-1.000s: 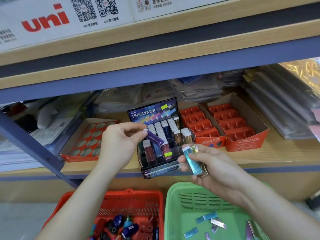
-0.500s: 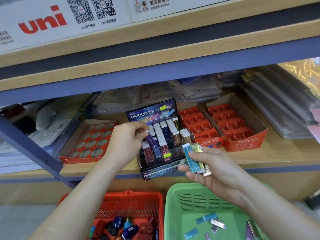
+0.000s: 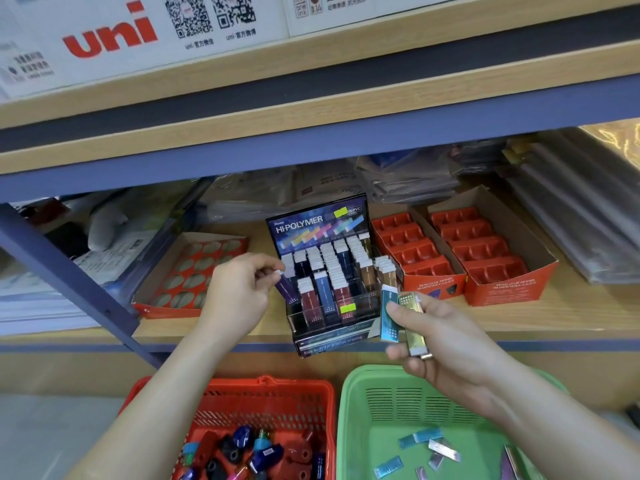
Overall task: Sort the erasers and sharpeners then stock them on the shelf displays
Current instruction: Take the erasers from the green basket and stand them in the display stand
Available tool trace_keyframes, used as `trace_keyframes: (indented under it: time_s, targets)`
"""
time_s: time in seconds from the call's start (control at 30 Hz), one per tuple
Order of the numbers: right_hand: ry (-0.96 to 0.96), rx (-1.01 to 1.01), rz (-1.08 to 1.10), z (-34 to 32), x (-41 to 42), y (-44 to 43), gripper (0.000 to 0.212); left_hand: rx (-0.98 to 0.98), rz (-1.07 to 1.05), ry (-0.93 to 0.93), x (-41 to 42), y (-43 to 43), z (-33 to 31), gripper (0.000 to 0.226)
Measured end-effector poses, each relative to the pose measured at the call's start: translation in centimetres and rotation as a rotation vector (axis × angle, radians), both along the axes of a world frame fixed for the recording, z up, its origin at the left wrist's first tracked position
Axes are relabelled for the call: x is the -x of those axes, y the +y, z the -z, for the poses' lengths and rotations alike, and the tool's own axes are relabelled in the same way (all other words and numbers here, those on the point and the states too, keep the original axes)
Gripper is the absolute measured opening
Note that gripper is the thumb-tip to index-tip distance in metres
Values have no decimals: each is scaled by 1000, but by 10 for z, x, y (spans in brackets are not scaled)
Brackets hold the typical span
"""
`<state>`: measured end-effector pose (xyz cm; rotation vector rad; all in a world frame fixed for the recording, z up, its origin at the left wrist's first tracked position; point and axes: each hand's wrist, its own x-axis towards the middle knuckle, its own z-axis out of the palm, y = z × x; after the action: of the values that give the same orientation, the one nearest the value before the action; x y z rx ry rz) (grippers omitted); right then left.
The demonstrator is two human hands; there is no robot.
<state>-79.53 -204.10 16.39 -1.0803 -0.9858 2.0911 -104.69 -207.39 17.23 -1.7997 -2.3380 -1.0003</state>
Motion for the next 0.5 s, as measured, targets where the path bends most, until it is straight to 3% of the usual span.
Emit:
trace_keyframes:
  time_s: [0.37, 0.5]
  targets:
    - [38, -22, -72, 13, 3, 4, 24, 8, 191, 297, 2, 3, 19, 13]
    - [61, -21, -52, 18, 5, 5, 25, 41, 136, 253, 0, 3, 22, 32]
